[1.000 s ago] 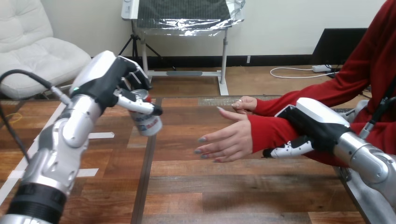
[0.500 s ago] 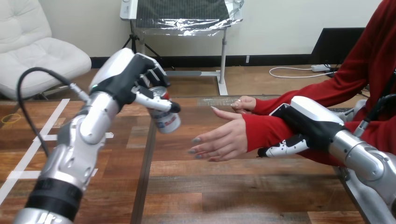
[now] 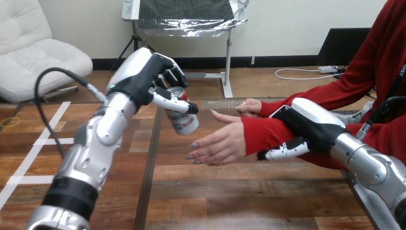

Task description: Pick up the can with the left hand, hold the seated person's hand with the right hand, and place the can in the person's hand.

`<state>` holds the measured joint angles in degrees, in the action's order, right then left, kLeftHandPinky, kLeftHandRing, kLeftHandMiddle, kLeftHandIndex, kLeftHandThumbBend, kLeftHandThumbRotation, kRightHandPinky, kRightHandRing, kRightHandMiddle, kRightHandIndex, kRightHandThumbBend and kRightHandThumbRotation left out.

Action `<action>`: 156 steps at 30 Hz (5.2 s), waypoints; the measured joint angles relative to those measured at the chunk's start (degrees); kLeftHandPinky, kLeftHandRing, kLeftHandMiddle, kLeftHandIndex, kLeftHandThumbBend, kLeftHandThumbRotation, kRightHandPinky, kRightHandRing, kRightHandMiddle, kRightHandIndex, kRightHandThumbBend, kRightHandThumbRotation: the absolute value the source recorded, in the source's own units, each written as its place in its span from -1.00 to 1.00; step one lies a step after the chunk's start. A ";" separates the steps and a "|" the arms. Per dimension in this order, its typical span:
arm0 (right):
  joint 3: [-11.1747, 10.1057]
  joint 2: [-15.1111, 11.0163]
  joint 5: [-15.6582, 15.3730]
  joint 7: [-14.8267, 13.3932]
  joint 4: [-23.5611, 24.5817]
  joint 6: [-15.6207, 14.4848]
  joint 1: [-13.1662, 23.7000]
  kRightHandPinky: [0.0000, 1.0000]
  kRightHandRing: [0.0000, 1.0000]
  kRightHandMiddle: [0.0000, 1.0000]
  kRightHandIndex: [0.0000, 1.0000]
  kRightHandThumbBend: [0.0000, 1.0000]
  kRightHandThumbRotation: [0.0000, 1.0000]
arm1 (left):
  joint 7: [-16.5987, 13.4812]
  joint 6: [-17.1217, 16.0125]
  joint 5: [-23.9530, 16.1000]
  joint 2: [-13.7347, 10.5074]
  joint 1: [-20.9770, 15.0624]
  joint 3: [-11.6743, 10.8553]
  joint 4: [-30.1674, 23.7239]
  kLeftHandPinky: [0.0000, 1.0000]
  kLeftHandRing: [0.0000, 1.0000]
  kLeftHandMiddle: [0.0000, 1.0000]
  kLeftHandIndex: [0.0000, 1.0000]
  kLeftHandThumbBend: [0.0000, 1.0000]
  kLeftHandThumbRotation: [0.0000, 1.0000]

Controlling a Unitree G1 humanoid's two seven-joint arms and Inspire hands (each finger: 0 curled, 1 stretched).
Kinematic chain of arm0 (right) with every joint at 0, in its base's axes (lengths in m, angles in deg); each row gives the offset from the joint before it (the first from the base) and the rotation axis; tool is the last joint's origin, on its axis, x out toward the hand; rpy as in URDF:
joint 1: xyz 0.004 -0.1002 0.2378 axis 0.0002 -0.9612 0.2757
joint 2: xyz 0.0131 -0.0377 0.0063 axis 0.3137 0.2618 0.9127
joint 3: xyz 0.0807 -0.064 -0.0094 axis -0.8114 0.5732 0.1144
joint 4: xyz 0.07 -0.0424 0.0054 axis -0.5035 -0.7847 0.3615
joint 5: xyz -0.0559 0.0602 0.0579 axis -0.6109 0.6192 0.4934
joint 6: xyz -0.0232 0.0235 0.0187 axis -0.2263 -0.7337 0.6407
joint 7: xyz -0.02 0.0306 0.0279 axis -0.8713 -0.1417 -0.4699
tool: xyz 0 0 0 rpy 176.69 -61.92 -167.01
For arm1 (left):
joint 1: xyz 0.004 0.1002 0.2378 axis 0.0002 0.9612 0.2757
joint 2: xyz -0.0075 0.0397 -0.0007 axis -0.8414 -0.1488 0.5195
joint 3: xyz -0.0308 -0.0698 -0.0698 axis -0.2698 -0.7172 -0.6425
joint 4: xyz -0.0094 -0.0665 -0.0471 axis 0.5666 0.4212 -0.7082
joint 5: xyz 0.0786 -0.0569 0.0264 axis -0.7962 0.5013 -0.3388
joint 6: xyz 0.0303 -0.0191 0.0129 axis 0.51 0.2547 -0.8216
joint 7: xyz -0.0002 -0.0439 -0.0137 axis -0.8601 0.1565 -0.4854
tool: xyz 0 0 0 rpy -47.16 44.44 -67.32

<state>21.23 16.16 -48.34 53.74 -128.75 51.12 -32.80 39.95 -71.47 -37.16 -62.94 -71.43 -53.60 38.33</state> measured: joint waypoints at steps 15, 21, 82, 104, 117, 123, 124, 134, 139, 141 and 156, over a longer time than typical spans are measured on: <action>-0.05 1.49 0.65 0.49 1.35 -1.40 0.01 -0.50 -0.46 -0.37 -0.31 0.36 -0.28 | -0.96 -1.56 -0.03 3.06 -1.98 1.47 5.48 -0.34 -0.24 -0.13 -0.12 0.56 -1.00; -0.05 1.93 0.54 0.49 2.42 -2.44 0.01 -0.51 -0.46 -0.37 -0.33 0.37 -0.25 | -1.42 -1.82 -0.09 4.42 -2.44 1.83 7.06 -0.33 -0.24 -0.13 -0.12 0.56 -1.00; -0.05 1.48 -0.75 0.20 3.02 -3.44 0.01 -0.56 -0.52 -0.42 -0.41 0.40 -0.22 | -3.49 -2.89 2.37 10.39 -4.20 1.14 12.31 -0.31 -0.17 -0.07 -0.04 0.40 -1.00; -1.77 1.08 2.21 5.54 3.02 -3.00 0.33 -0.38 -0.32 -0.22 -0.18 0.57 0.19 | -0.52 -3.94 7.49 10.72 -0.84 -0.17 5.52 0.28 0.52 0.63 0.52 0.42 0.16; -2.50 0.25 4.64 14.91 3.10 -2.83 1.89 0.01 0.15 0.24 0.30 0.86 0.69 | -2.68 -8.32 10.72 11.45 4.17 -1.77 -0.47 0.68 0.76 0.72 0.61 0.41 0.56; -2.51 0.04 4.85 16.92 3.63 -3.52 1.92 0.24 0.38 0.41 0.47 0.93 0.89 | -2.78 -8.48 11.66 10.74 6.87 -3.21 -4.03 0.73 0.79 0.74 0.62 0.40 0.71; -2.51 0.03 4.85 17.10 3.65 -3.53 1.92 0.28 0.41 0.44 0.49 0.94 0.91 | -2.81 -8.48 11.67 10.55 7.38 -3.46 -4.68 0.73 0.79 0.73 0.62 0.41 0.76; -2.49 -0.04 4.81 18.26 4.23 -3.51 1.88 0.45 0.63 0.68 0.72 1.00 1.00 | -4.22 -8.47 11.80 8.92 12.81 -6.05 -11.15 0.71 0.72 0.65 0.56 0.35 0.98; -2.50 -0.07 5.08 19.53 5.27 -3.47 1.88 0.45 0.66 0.73 0.80 1.00 1.00 | -5.16 -8.47 11.81 8.26 15.48 -7.30 -14.06 0.71 0.70 0.62 0.55 0.32 1.00; -2.50 -0.07 5.30 20.08 5.61 -3.47 1.86 0.45 0.67 0.74 0.83 1.00 1.00 | -5.38 -8.48 11.84 8.20 16.36 -7.77 -15.07 0.71 0.69 0.62 0.54 0.30 1.00; -2.50 -0.07 6.32 22.64 9.57 -3.61 0.93 0.46 0.72 0.79 0.87 1.00 1.00 | -5.55 -8.52 13.74 7.90 21.51 -10.44 -21.33 0.68 0.65 0.60 0.48 0.41 1.00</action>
<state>18.73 16.09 -42.02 76.38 -119.18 47.51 -31.87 34.40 -79.99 -23.42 -55.05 -49.92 -64.04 16.99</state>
